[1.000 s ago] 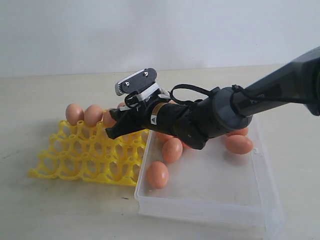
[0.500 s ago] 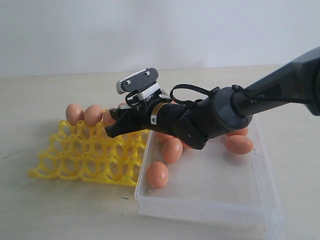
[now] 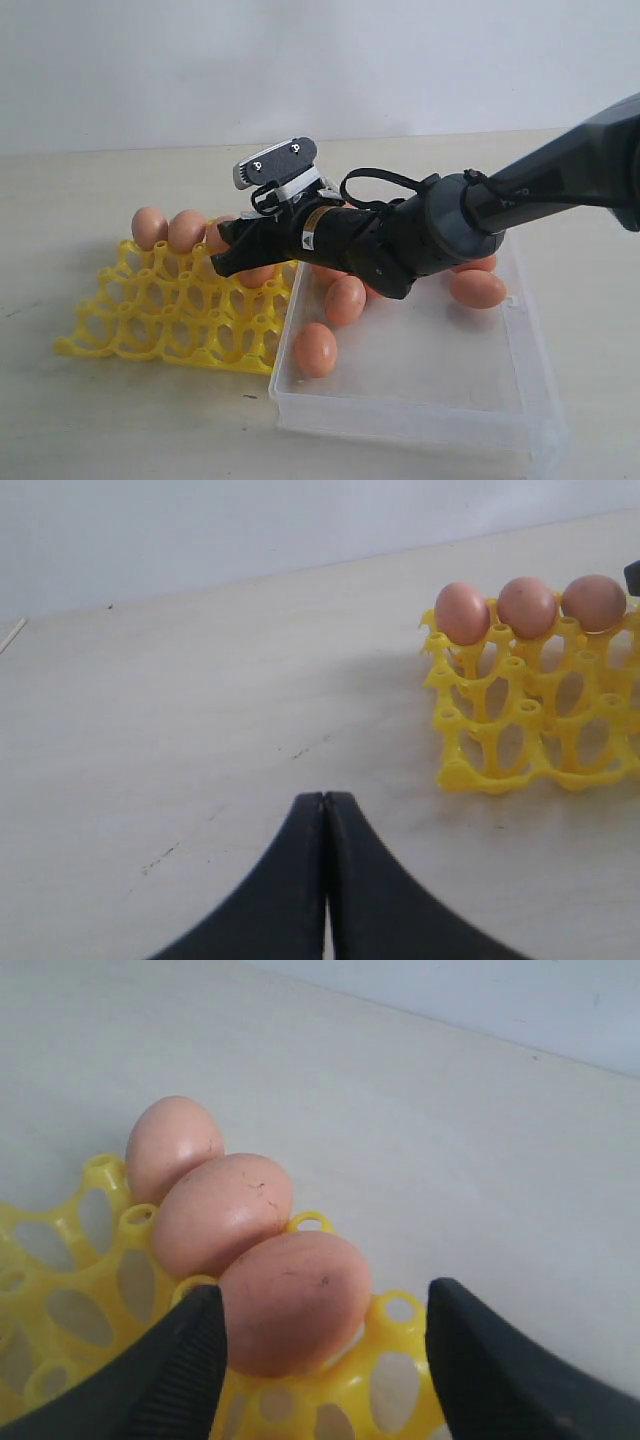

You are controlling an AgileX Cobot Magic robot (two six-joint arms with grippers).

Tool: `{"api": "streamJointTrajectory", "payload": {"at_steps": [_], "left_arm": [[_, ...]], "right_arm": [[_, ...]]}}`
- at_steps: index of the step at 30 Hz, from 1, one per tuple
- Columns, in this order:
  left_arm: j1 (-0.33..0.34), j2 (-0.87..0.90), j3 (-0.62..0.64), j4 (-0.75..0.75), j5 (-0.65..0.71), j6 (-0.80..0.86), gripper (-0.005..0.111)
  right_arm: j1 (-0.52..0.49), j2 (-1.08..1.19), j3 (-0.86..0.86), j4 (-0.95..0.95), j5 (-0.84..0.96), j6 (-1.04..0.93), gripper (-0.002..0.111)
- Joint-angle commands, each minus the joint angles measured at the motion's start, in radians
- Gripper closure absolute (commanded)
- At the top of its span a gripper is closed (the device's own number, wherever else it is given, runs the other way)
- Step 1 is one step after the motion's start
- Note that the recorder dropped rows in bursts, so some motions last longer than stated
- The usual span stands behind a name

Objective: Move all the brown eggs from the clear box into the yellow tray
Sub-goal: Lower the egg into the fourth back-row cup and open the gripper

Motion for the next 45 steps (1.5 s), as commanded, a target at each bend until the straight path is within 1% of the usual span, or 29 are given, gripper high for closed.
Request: {"api": "streamJointTrajectory", "payload": {"at_steps": [1, 9, 14, 17, 20, 26, 31, 40, 41, 42, 44, 45], "left_arm": [[-0.005, -0.006, -0.004, -0.001, -0.006, -0.005, 0.107], [-0.005, -0.006, -0.004, -0.001, -0.006, -0.005, 0.107], [-0.005, -0.006, -0.004, -0.001, -0.006, -0.005, 0.107], [-0.005, -0.006, -0.004, -0.001, -0.006, -0.005, 0.107], [-0.005, -0.006, -0.004, -0.001, -0.006, -0.005, 0.107], [-0.005, -0.006, -0.004, -0.001, -0.006, -0.005, 0.107], [-0.005, -0.006, -0.004, -0.001, -0.006, -0.005, 0.107], [-0.005, -0.006, -0.004, -0.001, -0.006, -0.005, 0.107], [-0.005, -0.006, -0.004, -0.001, -0.006, -0.005, 0.107], [-0.005, -0.006, -0.004, -0.001, -0.006, -0.005, 0.107], [-0.005, -0.006, -0.004, -0.001, -0.006, -0.005, 0.107], [-0.005, -0.006, -0.004, -0.001, -0.006, -0.005, 0.107]], "right_arm": [[0.001, -0.011, -0.009, -0.002, 0.01, 0.005, 0.05], [-0.002, -0.068, -0.009, 0.001, 0.026, 0.003, 0.05], [-0.002, -0.072, -0.009, 0.016, 0.127, 0.007, 0.05], [-0.002, -0.072, -0.009, 0.016, 0.171, 0.053, 0.05], [0.003, -0.073, -0.009, 0.014, 0.206, 0.116, 0.05], [0.022, -0.073, -0.009, 0.014, 0.248, 0.126, 0.05], [0.038, -0.073, -0.009, 0.014, 0.271, 0.189, 0.044], [0.043, -0.073, -0.009, 0.005, 0.347, 0.187, 0.044], [0.043, -0.073, -0.009, 0.005, 0.365, 0.187, 0.049], [0.043, -0.073, -0.009, 0.005, 0.382, 0.187, 0.057], [0.043, -0.073, -0.009, 0.005, 0.423, 0.187, 0.086], [0.043, -0.073, -0.009, 0.005, 0.433, 0.187, 0.097]]}}
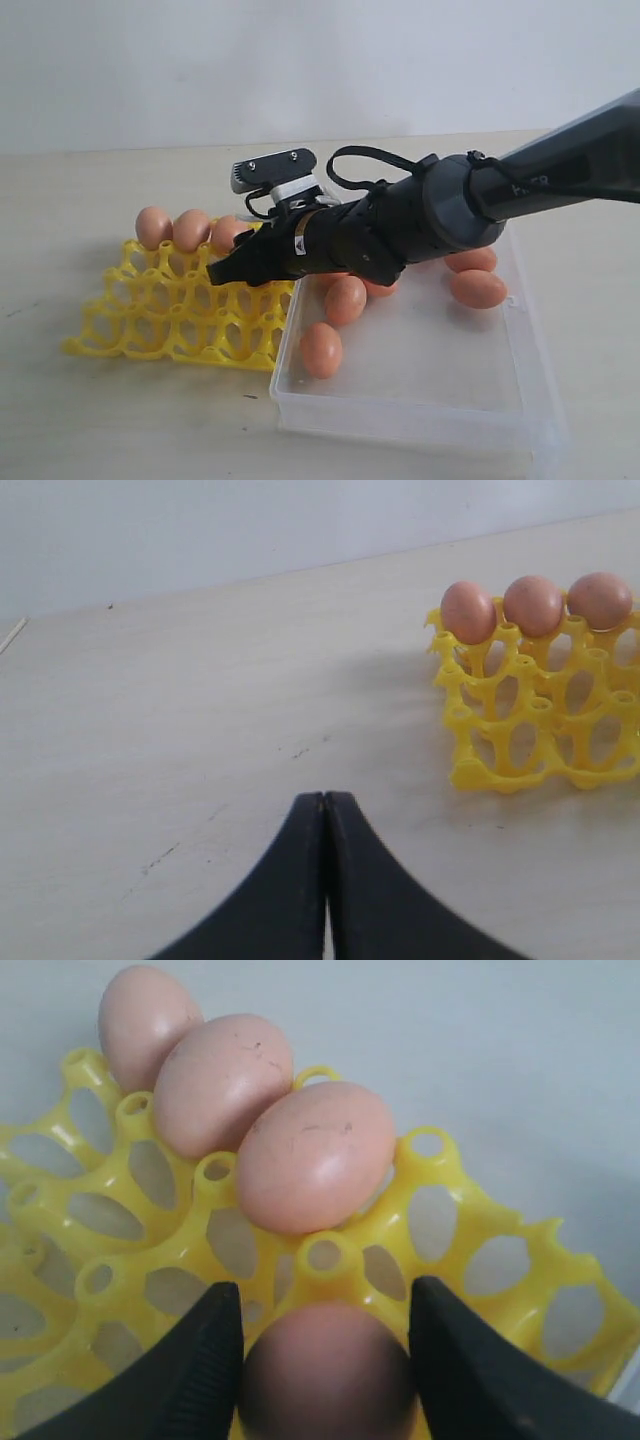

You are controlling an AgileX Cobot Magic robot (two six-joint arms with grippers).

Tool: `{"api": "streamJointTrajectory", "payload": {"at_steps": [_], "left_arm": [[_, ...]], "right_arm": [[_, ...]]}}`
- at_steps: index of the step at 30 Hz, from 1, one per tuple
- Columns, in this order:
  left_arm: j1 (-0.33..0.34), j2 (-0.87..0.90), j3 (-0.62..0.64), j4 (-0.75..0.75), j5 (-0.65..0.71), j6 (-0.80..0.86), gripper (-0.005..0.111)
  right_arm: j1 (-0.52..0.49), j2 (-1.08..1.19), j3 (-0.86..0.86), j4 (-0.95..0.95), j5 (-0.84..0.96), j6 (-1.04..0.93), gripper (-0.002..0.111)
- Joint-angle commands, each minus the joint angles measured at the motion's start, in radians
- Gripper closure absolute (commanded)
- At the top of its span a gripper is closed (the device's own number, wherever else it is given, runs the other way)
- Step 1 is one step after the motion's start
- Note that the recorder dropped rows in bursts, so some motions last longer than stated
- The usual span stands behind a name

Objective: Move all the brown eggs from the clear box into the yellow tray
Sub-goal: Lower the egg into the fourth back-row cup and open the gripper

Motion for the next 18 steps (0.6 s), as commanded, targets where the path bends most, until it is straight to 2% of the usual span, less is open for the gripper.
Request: {"api": "streamJointTrajectory", "payload": {"at_steps": [1, 18], "left_arm": [[-0.005, -0.006, -0.004, -0.001, -0.006, -0.005, 0.107], [-0.005, -0.006, -0.004, -0.001, -0.006, -0.005, 0.107]], "right_arm": [[-0.003, -0.006, 0.002, -0.002, 0.092, -0.001, 0.108], [-0.003, -0.095, -0.033, -0.002, 0.025, -0.034, 0.108]]}}
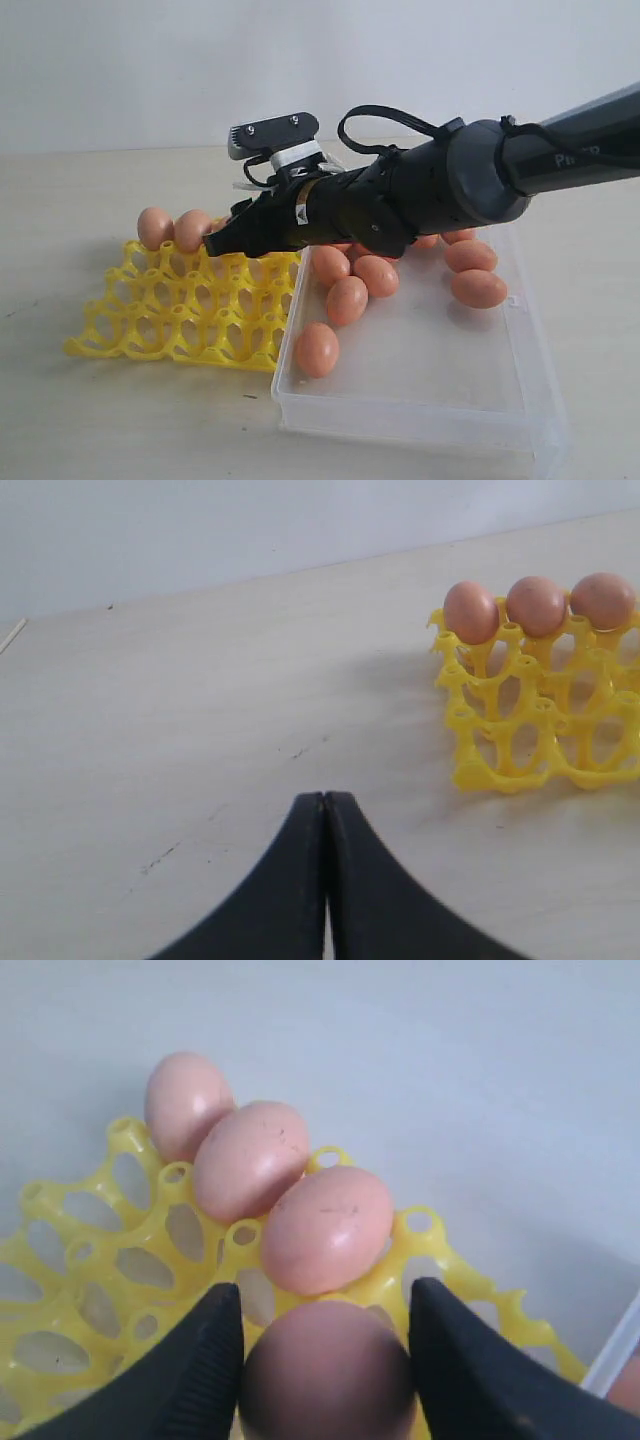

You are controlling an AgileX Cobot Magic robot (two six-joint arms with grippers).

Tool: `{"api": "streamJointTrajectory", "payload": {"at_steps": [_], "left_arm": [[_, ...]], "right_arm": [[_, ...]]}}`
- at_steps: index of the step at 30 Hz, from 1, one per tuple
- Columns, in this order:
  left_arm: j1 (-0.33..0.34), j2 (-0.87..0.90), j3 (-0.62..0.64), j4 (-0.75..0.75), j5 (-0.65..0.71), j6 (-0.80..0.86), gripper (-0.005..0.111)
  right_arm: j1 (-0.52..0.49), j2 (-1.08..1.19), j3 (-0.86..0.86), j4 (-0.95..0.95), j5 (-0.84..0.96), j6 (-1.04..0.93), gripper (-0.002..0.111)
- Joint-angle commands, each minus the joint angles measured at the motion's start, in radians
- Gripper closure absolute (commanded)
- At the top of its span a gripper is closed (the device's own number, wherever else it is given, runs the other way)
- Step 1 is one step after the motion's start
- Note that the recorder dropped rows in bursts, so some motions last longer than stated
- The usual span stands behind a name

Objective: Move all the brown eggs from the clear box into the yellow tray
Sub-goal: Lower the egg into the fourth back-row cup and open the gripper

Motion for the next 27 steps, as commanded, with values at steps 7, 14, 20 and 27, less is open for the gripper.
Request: {"api": "streamJointTrajectory", "payload": {"at_steps": [7, 14, 20, 27], "left_arm": [[-0.005, -0.006, -0.004, -0.001, -0.006, -0.005, 0.107], [-0.005, -0.006, -0.004, -0.001, -0.006, -0.005, 0.107], [-0.005, -0.006, -0.004, -0.001, -0.006, -0.005, 0.107], [-0.005, -0.006, -0.004, -0.001, -0.006, -0.005, 0.107]], "right_arm": [[-0.021, 0.073, -0.062, -0.002, -0.035, -0.039, 0.108], [-0.049, 0.089, -0.062, -0.002, -0.037, -0.055, 0.108], [-0.069, 0.105, -0.062, -0.002, -0.039, -0.058, 0.108], [-0.071, 0.113, -0.062, -0.002, -0.071, -0.058, 0.108]]}}
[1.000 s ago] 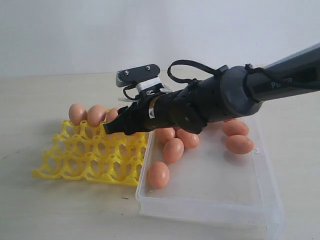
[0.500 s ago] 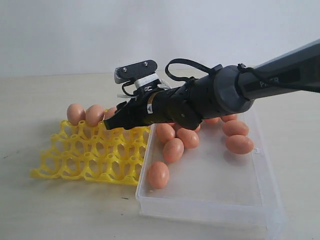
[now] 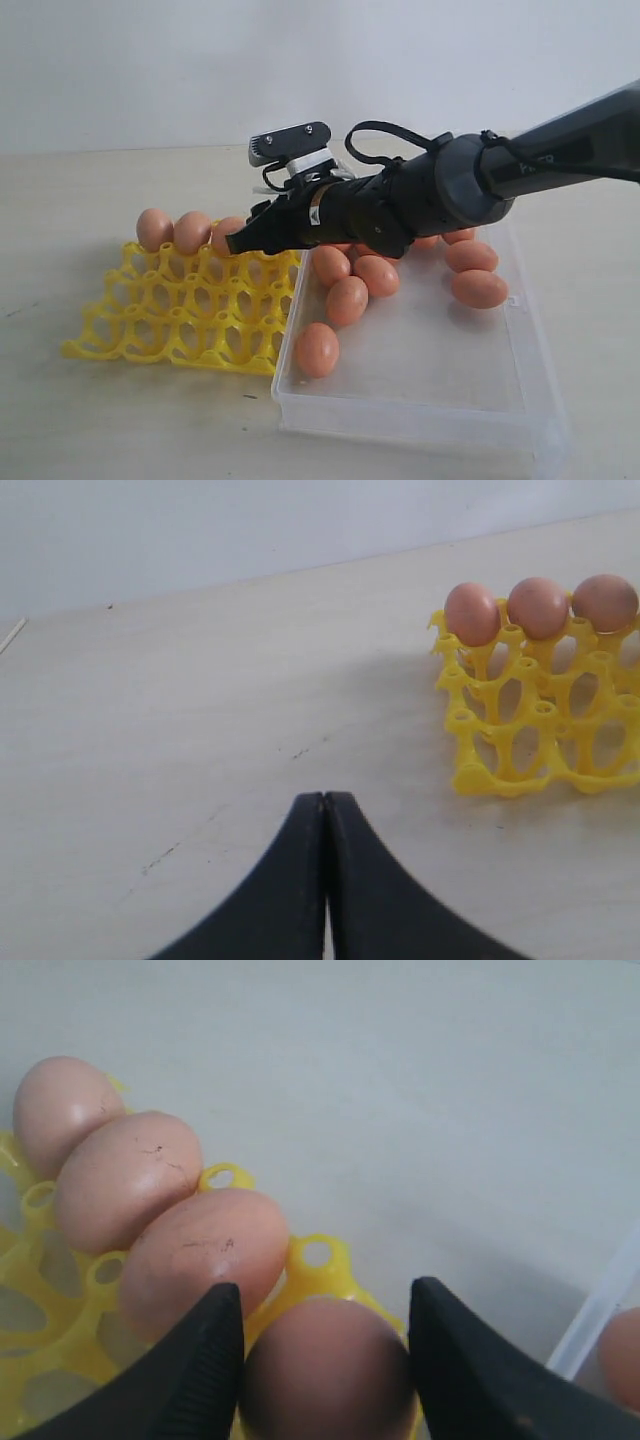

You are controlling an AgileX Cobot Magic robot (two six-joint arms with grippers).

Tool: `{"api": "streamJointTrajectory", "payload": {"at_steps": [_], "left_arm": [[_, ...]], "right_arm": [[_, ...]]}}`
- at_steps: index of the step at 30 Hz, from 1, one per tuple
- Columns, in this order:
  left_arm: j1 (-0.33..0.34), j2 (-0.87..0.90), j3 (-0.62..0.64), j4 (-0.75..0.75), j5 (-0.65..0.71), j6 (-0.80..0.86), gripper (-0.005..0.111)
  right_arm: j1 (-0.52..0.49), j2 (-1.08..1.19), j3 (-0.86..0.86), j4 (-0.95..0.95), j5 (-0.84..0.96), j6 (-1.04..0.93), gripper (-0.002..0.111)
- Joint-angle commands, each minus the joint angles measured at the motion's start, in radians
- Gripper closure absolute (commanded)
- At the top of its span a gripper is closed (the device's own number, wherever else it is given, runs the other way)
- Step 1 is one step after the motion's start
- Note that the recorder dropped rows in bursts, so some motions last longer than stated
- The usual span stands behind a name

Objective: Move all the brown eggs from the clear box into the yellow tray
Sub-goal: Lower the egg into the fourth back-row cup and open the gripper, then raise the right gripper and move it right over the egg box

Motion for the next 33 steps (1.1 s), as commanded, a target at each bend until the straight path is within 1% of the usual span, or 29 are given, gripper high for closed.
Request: {"api": "streamJointTrajectory", "payload": {"at_steps": [1, 4, 7, 8, 10, 12, 22, 24, 27, 29, 33], "left_arm": [[-0.005, -0.006, -0.004, -0.001, -0.006, -0.005, 0.107], [-0.005, -0.006, -0.004, -0.001, -0.006, -0.005, 0.107], [-0.005, -0.006, -0.004, -0.001, -0.006, -0.005, 0.107], [-0.005, -0.006, -0.004, -0.001, -0.006, -0.005, 0.107], [-0.005, -0.006, -0.004, -0.001, -0.006, -0.005, 0.107], [-0.005, -0.006, -0.004, -0.001, -0.006, -0.005, 0.107], [-0.005, -0.006, -0.004, -0.001, -0.006, -0.005, 0.107], [-0.005, -0.006, -0.004, -0.001, -0.006, -0.005, 0.107], [-0.005, -0.006, -0.004, -0.001, -0.006, -0.005, 0.107], [-0.005, -0.006, -0.004, -0.001, -0.006, -0.005, 0.107], [-0.005, -0.006, -0.004, -0.001, -0.006, -0.005, 0.107]], "right_arm": [[-0.008, 0.007, -0.003, -0.002, -0.023, -0.011, 0.106], [-0.008, 0.003, -0.003, -0.002, -0.043, -0.011, 0.094], [-0.008, 0.0, -0.003, -0.001, -0.061, -0.011, 0.075], [-0.008, 0.0, -0.003, 0.005, -0.066, -0.011, 0.066], [-0.008, 0.0, -0.013, 0.01, -0.06, -0.011, 0.056], [-0.008, 0.0, -0.026, 0.01, -0.053, -0.011, 0.05], [-0.008, -0.007, -0.071, 0.01, 0.016, -0.011, 0.049], [-0.008, -0.019, -0.071, 0.01, 0.056, -0.009, 0.049], [-0.008, -0.053, -0.071, 0.0, 0.17, -0.011, 0.05], [-0.008, -0.087, -0.071, -0.023, 0.25, -0.013, 0.051], [-0.008, -0.176, -0.071, -0.025, 0.326, -0.038, 0.056]]}}
